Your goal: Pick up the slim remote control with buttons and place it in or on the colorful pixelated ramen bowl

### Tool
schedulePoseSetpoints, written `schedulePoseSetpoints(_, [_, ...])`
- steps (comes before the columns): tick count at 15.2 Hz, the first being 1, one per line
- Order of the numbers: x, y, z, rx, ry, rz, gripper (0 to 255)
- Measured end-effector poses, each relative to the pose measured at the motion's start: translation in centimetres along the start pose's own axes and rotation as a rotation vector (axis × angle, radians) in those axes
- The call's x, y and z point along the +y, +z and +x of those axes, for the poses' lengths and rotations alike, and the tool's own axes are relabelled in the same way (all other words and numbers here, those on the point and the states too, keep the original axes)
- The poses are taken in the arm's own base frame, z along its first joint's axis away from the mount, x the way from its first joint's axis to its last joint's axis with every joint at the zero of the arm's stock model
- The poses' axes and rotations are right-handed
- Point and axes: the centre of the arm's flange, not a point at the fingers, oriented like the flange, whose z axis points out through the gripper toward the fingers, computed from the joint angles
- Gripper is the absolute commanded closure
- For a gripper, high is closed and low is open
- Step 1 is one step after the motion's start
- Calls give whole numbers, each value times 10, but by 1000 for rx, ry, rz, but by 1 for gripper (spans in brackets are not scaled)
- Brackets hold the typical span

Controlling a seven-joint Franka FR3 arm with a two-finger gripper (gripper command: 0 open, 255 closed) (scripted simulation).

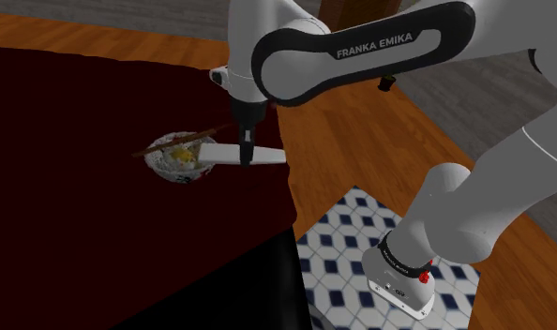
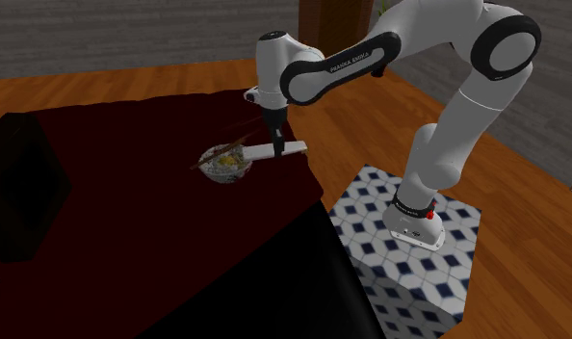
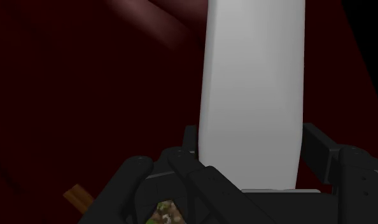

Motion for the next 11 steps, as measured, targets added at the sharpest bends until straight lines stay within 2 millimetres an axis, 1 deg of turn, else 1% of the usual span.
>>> schedulePoseSetpoints(6, [0,-30,0,0,0,0,255])
schedulePoseSetpoints(8, [7,-33,15,0,0,0,255])
schedulePoseSetpoints(11, [22,-37,48,0,0,0,255])
